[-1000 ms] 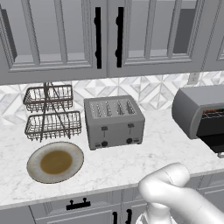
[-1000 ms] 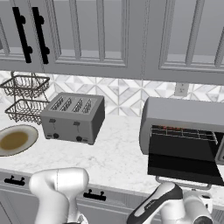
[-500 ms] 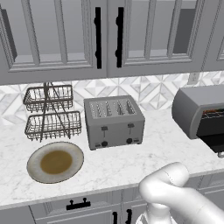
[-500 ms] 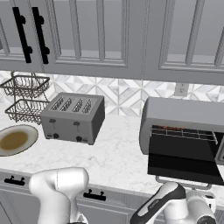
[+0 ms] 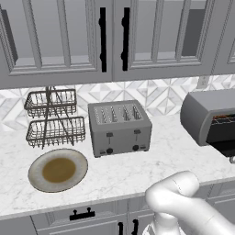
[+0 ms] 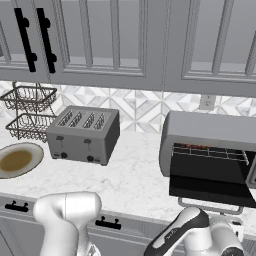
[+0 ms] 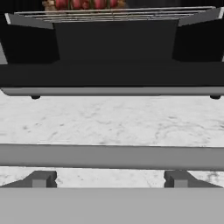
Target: Pick up the kebab skewer and baguette bread, and place them inside the toaster oven. Close the toaster oven door and start by setting the timer.
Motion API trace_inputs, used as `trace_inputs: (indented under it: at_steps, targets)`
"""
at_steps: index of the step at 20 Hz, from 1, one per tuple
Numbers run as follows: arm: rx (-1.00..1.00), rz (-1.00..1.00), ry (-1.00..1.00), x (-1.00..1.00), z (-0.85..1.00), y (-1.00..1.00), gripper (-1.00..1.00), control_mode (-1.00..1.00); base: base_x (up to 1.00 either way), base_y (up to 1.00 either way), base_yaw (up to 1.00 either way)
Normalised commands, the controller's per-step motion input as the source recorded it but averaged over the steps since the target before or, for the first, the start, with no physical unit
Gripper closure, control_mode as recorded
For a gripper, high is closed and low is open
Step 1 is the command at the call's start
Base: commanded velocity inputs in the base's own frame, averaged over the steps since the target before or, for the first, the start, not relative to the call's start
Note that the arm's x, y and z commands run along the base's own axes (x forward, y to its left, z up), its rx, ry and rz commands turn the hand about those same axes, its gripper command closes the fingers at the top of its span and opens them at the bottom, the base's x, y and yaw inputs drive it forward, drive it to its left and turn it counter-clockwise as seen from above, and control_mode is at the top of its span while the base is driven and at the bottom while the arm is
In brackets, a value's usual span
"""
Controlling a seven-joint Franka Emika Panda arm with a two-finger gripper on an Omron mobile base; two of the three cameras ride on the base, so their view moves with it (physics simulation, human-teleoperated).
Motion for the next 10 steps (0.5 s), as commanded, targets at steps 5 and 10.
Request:
trace_inputs:
  at_steps: [5,10]
  targets:
    - [0.00,0.00,-0.08,0.10,0.65,0.05,-1.00,-1.00,0.00,0.00,0.00]
    - [0.00,0.00,-0.06,0.13,0.60,0.01,-1.00,-1.00,0.00,0.00,0.00]
